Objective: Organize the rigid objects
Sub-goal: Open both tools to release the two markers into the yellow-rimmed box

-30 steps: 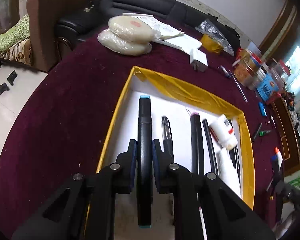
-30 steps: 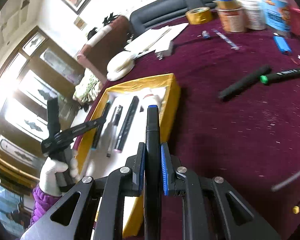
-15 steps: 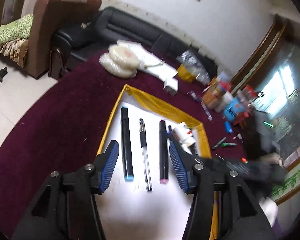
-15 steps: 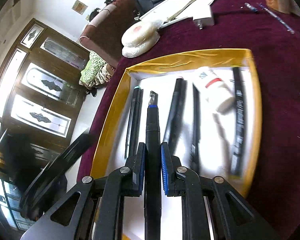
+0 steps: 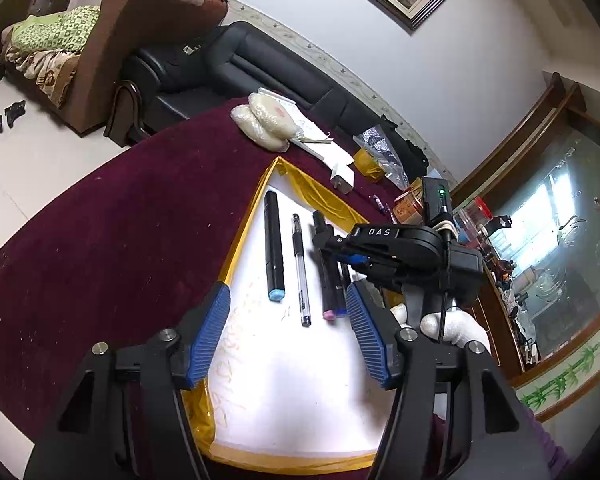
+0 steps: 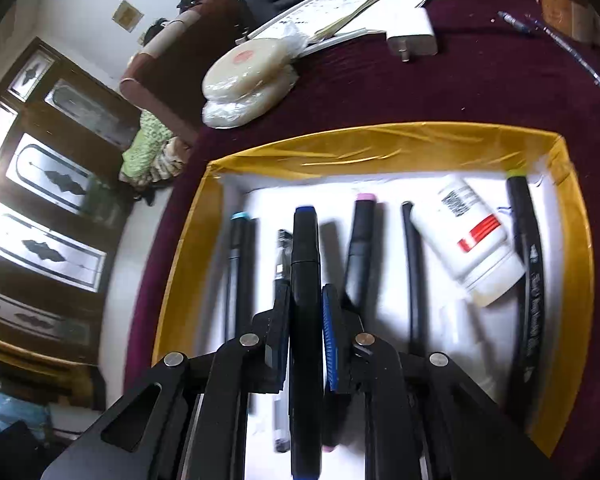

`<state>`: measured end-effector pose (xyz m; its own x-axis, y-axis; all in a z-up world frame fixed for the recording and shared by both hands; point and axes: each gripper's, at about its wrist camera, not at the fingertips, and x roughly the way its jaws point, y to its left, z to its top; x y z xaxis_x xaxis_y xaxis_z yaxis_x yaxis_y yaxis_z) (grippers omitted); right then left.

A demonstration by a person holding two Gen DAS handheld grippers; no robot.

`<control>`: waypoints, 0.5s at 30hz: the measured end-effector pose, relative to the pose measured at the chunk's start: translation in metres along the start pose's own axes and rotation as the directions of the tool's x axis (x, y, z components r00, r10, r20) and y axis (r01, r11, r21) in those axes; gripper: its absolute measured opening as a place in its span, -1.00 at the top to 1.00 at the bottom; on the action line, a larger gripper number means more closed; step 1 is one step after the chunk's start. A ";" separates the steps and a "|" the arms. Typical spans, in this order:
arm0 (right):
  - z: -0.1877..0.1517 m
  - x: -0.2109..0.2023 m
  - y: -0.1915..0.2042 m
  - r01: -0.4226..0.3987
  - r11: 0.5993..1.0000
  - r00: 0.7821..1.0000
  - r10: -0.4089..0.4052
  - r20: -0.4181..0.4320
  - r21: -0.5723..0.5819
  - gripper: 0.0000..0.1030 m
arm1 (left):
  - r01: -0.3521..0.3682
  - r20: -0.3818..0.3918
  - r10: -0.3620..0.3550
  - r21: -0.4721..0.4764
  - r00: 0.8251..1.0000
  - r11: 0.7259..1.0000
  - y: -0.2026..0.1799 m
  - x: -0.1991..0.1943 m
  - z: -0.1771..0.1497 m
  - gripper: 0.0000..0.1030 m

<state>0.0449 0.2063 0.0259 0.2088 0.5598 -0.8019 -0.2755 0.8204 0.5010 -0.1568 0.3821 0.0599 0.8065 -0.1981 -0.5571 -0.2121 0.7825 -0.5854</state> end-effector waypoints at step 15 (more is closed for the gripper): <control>-0.027 -0.143 -0.057 0.072 0.990 0.964 -0.037 0.265 -0.123 0.17 | 0.011 -0.015 -0.010 0.064 1.000 0.998 -0.031 -0.003 -0.013 -0.16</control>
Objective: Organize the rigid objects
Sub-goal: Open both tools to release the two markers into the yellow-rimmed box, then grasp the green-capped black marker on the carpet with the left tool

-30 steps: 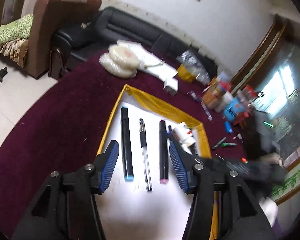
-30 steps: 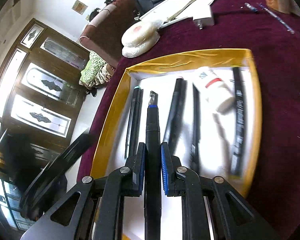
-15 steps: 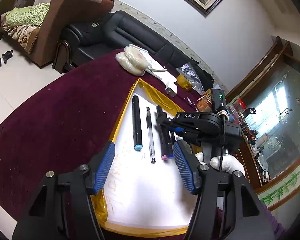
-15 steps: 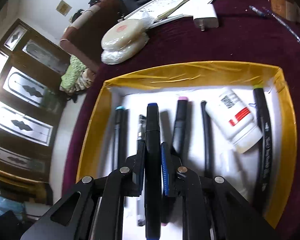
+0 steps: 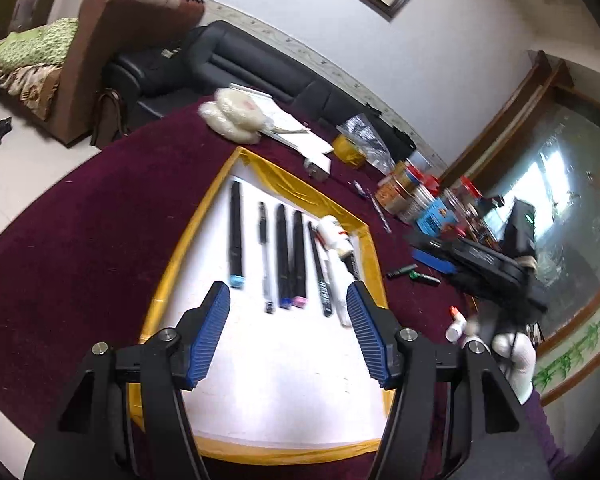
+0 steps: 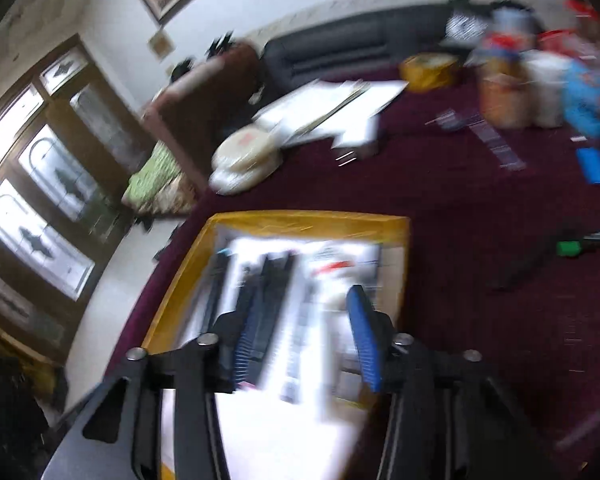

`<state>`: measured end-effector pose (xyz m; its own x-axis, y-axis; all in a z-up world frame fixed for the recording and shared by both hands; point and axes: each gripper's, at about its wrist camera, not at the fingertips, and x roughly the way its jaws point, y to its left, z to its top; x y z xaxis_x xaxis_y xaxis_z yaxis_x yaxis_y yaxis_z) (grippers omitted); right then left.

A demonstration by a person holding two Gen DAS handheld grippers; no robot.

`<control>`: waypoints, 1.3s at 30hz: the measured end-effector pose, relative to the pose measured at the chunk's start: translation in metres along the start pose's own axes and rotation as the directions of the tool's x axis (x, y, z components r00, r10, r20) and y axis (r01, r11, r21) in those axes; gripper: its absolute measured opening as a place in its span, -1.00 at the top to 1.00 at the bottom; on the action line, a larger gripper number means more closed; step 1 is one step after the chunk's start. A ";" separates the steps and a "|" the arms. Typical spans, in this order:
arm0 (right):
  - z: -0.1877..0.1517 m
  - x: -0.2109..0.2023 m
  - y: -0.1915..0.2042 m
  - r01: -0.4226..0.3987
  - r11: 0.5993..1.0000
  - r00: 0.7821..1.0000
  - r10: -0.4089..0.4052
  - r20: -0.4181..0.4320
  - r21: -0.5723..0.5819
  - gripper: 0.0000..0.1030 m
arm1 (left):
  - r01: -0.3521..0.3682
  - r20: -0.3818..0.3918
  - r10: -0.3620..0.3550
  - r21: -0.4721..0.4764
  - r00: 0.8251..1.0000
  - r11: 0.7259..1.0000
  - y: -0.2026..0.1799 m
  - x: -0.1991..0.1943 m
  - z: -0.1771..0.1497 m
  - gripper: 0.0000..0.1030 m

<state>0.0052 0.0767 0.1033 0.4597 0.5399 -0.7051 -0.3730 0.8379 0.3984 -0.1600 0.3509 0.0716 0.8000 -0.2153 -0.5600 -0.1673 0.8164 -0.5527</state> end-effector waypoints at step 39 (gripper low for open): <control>-0.064 -0.149 -0.329 0.217 0.819 0.861 -0.417 0.291 0.532 0.09 | 0.142 -0.317 0.039 0.526 0.948 0.839 -0.281 0.164 -0.062 -0.15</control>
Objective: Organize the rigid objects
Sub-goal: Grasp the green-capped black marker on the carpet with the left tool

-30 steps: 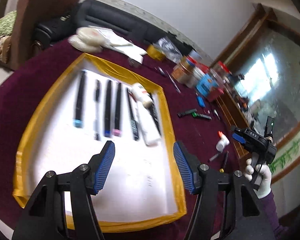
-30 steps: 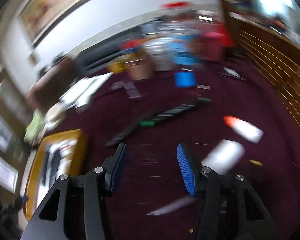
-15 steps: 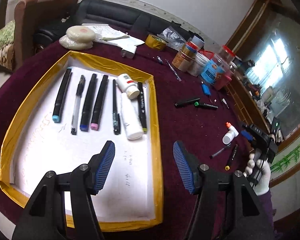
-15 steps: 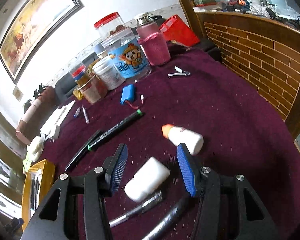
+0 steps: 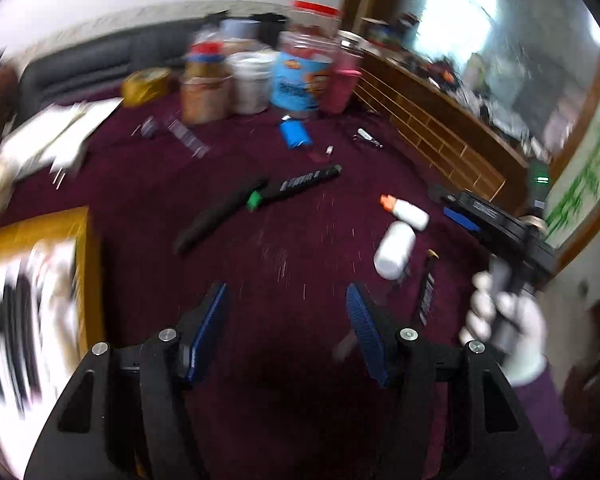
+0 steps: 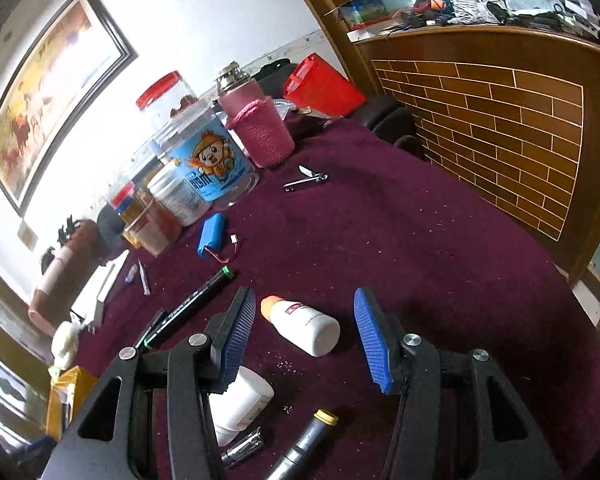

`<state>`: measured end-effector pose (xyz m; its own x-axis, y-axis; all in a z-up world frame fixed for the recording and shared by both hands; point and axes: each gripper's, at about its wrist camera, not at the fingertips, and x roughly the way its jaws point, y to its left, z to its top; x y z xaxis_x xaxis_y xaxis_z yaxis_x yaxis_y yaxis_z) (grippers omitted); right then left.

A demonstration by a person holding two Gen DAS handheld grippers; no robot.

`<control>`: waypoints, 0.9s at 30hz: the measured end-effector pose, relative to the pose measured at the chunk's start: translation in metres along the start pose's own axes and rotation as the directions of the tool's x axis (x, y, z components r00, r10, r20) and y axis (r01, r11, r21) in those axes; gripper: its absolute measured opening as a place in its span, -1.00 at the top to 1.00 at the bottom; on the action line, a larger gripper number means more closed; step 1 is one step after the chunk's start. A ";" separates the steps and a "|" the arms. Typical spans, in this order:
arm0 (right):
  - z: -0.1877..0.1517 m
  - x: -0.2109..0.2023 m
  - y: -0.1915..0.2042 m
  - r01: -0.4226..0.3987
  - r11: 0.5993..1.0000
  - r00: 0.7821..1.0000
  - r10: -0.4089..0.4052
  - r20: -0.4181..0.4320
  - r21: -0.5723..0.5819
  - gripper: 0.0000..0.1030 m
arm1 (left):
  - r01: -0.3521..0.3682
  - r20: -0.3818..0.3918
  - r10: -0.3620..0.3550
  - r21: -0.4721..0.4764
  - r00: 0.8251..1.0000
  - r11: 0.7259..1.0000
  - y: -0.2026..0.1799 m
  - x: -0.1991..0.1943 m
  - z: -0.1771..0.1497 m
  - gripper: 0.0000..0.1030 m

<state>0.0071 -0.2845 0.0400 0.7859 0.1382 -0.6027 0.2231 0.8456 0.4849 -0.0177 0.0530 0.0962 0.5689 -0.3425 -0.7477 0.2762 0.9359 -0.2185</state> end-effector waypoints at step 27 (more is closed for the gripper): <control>-0.003 0.022 -0.006 0.033 0.999 0.995 -0.033 -0.095 -0.005 0.09 | -0.164 -0.098 0.209 0.345 0.973 0.924 -0.031 0.172 0.073 0.78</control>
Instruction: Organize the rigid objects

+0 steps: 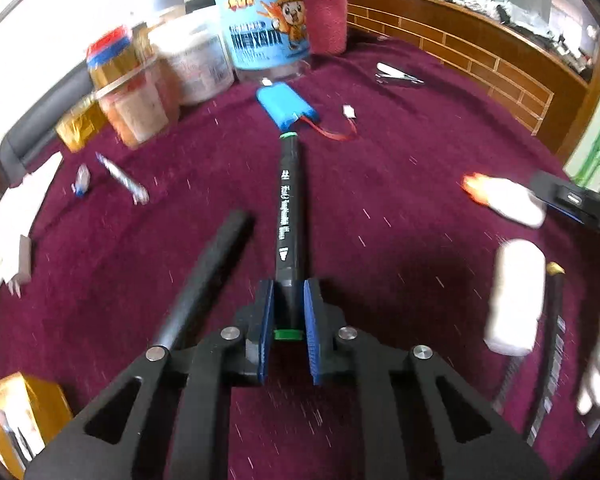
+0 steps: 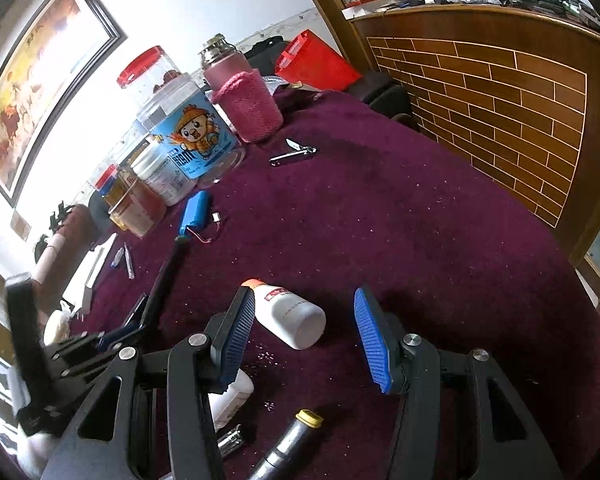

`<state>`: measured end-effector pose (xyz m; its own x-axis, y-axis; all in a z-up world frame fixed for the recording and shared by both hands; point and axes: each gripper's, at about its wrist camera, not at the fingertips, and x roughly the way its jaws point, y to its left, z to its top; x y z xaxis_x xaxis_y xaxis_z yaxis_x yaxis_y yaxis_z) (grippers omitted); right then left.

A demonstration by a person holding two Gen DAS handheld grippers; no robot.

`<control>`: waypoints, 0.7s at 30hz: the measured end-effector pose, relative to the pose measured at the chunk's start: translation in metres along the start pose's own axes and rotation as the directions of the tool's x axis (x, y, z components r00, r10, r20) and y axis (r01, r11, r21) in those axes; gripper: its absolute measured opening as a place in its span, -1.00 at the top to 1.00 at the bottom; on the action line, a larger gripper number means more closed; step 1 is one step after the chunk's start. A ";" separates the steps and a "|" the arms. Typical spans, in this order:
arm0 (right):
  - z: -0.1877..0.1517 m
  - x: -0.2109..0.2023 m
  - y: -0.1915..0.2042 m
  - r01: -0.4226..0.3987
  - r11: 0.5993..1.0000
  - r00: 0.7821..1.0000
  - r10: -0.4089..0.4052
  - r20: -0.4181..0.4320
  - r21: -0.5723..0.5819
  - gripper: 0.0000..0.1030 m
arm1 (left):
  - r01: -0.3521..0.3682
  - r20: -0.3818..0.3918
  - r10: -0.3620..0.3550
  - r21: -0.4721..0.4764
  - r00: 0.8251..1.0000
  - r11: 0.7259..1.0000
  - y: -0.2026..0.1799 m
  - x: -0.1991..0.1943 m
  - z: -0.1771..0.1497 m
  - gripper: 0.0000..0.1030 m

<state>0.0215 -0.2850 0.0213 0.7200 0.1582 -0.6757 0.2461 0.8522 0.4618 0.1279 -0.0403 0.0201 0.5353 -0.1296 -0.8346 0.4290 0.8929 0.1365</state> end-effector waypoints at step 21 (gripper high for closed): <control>-0.004 0.009 0.000 0.022 1.000 0.998 -0.022 -0.052 -0.004 0.09 | -0.093 0.059 0.094 -0.031 0.994 0.995 0.042 -0.036 -0.031 -0.03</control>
<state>0.0252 -0.2820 0.0127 0.6797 0.1647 -0.7148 0.2595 0.8575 0.4443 0.1043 0.0149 0.0396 0.6157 -0.0701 -0.7849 0.3548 0.9141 0.1966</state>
